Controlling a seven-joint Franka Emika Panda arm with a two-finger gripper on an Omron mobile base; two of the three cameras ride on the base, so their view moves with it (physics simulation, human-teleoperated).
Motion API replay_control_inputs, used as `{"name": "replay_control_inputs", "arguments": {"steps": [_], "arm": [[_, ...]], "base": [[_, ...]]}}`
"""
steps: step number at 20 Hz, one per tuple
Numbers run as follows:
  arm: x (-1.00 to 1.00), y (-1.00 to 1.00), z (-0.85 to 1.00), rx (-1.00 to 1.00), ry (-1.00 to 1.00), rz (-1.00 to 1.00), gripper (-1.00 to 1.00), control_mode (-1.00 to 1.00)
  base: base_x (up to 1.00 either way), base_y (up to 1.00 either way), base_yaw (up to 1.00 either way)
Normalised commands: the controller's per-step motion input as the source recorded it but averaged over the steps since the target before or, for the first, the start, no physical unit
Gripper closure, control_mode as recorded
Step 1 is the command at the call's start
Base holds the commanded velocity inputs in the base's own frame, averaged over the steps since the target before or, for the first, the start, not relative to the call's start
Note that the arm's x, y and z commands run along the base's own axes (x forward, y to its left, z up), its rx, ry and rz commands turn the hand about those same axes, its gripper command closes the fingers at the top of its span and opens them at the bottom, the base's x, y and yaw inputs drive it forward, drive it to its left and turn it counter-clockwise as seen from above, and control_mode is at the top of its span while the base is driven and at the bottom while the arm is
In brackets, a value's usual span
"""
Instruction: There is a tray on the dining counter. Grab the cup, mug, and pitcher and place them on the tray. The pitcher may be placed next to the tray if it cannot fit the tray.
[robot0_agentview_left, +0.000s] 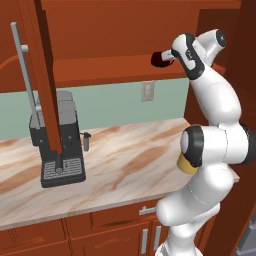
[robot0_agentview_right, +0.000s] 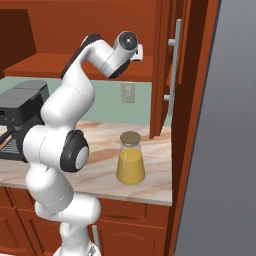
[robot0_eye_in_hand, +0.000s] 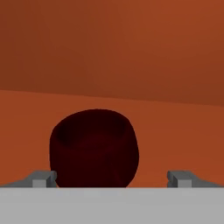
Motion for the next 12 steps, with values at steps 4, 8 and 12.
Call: {"name": "replay_control_inputs", "arguments": {"steps": [4, 8, 12], "arm": [[0.10, 0.00, 0.00, 0.00, 0.01, 0.00, -1.00, -1.00], [0.14, 0.00, 0.00, 0.00, 0.00, 0.00, -1.00, -1.00], [0.14, 0.01, -0.01, 0.00, 0.01, 0.00, -1.00, -1.00]], "base": [[0.00, 0.00, 0.00], [0.00, 0.00, 0.00], [0.00, 0.00, 0.00]]}}
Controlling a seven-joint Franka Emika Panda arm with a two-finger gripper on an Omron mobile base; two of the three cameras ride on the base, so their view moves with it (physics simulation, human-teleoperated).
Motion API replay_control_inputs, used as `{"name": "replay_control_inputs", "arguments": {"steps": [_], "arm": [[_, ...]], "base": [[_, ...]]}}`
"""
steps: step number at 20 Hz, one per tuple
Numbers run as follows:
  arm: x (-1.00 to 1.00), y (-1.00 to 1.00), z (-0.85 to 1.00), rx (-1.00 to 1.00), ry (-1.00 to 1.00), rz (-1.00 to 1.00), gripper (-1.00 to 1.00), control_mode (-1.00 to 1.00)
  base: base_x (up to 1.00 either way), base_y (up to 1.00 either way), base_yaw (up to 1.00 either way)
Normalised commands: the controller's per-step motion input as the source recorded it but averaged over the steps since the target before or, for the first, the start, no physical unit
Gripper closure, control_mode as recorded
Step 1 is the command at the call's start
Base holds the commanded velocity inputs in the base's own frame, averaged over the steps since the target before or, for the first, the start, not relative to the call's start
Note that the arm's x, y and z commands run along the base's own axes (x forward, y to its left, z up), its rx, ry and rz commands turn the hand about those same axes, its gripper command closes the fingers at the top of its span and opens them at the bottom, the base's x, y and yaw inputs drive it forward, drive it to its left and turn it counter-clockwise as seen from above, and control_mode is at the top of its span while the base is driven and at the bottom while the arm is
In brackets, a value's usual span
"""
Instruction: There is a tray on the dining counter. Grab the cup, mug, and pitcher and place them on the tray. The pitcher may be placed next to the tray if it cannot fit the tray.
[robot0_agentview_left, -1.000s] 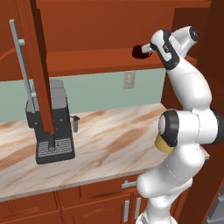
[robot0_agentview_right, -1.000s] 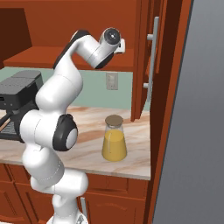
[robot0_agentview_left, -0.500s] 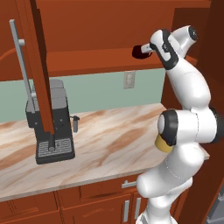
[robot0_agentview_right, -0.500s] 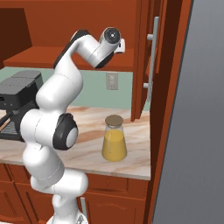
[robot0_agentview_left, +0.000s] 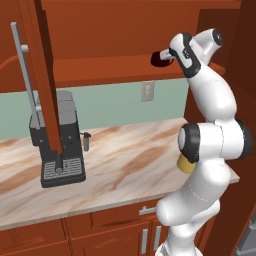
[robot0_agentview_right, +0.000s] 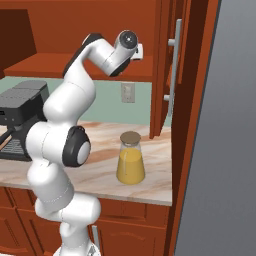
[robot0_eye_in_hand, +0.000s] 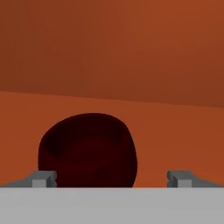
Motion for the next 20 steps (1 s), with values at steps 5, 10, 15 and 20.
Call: {"name": "replay_control_inputs", "arguments": {"steps": [5, 10, 15, 20], "arm": [[0.09, 0.04, -0.01, 0.00, 0.02, 0.00, -1.00, -1.00], [0.01, 0.00, 0.00, 0.00, 0.00, -0.01, -1.00, -1.00], [0.00, 0.00, 0.00, 0.00, 0.00, 0.00, -1.00, -1.00], [0.00, 0.00, 0.00, 0.00, 0.00, 0.00, -1.00, -1.00]], "base": [[0.00, 0.00, 0.00], [0.00, 0.00, 0.00], [0.00, 0.00, 0.00], [0.00, 0.00, 0.00]]}}
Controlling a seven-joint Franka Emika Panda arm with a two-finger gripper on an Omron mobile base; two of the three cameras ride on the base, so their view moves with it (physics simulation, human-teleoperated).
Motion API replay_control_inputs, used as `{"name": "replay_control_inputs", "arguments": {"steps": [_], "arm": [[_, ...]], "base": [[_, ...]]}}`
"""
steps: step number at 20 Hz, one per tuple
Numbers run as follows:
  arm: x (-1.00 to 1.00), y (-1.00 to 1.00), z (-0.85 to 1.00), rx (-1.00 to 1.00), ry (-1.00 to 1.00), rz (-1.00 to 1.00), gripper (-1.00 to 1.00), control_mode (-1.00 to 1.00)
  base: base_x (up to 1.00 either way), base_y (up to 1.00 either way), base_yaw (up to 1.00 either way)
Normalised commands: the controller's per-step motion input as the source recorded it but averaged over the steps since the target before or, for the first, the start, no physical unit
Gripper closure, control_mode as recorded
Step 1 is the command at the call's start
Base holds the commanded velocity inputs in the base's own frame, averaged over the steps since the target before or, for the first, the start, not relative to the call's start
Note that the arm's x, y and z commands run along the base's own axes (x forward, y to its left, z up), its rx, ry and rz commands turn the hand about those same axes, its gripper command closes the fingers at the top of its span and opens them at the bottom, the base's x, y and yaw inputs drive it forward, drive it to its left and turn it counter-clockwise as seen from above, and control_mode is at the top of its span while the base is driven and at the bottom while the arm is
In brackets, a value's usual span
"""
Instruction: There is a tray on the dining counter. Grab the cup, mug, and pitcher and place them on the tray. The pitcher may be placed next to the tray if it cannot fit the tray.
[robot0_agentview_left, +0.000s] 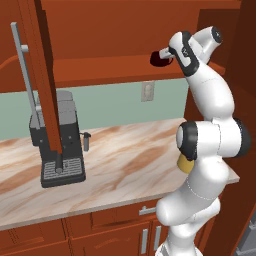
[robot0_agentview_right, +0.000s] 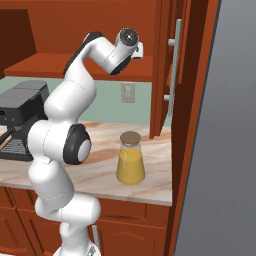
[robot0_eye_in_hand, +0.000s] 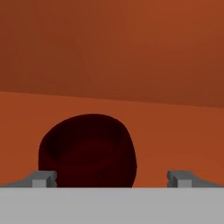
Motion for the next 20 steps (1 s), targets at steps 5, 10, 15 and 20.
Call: {"name": "replay_control_inputs", "arguments": {"steps": [5, 10, 15, 20], "arm": [[0.00, 0.00, 0.00, 0.00, 0.00, 0.00, 1.00, -1.00], [0.00, 0.00, 0.00, 0.00, 0.00, 0.00, 1.00, -1.00], [0.00, 0.00, 0.00, 0.00, 0.00, 0.00, 1.00, -1.00], [0.00, 0.00, 0.00, 0.00, 0.00, 0.00, 1.00, -1.00]], "base": [[0.00, 0.00, 0.00], [0.00, 0.00, 0.00], [0.00, 0.00, 0.00], [0.00, 0.00, 0.00]]}}
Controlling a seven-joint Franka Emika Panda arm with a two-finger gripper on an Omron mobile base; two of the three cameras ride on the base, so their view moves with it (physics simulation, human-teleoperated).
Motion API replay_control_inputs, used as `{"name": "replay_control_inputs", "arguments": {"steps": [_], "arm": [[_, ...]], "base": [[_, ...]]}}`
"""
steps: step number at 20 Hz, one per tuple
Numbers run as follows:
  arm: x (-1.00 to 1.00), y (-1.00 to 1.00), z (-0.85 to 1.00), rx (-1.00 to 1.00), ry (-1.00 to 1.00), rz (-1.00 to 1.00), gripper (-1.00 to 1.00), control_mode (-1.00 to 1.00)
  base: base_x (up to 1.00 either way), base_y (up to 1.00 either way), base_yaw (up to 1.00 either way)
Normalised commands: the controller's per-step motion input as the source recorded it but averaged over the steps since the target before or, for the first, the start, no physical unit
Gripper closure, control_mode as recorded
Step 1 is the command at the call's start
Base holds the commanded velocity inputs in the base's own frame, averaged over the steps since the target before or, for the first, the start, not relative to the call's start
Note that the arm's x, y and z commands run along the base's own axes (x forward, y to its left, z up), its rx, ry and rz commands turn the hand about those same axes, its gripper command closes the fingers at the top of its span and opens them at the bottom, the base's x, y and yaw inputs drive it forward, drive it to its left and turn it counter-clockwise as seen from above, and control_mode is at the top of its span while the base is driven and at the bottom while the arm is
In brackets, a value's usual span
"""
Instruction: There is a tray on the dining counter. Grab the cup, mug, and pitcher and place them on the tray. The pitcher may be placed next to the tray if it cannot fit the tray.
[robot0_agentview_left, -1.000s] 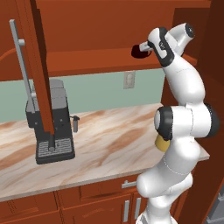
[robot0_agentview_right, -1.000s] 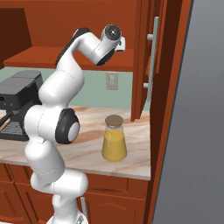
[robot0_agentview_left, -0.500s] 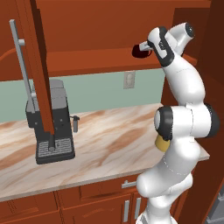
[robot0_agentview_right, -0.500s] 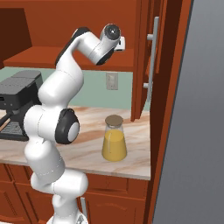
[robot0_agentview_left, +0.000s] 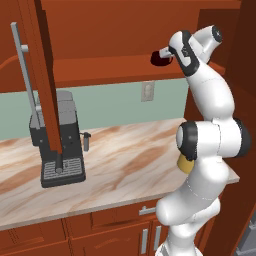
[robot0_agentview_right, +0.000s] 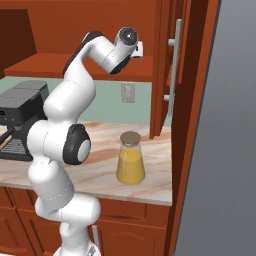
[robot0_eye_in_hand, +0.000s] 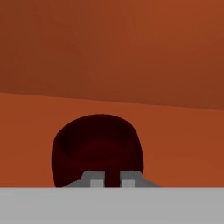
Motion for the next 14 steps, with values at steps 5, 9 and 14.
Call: {"name": "replay_control_inputs", "arguments": {"steps": [5, 9, 14], "arm": [[0.00, 0.00, 0.00, 0.00, 0.00, 0.00, 1.00, -1.00], [-0.04, 0.00, 0.03, 0.00, -0.03, 0.00, 1.00, -1.00], [-0.03, 0.00, 0.22, 0.00, -0.08, 0.00, 1.00, -1.00]], "base": [[0.00, 0.00, 0.00], [0.00, 0.00, 0.00], [0.00, 0.00, 0.00]]}}
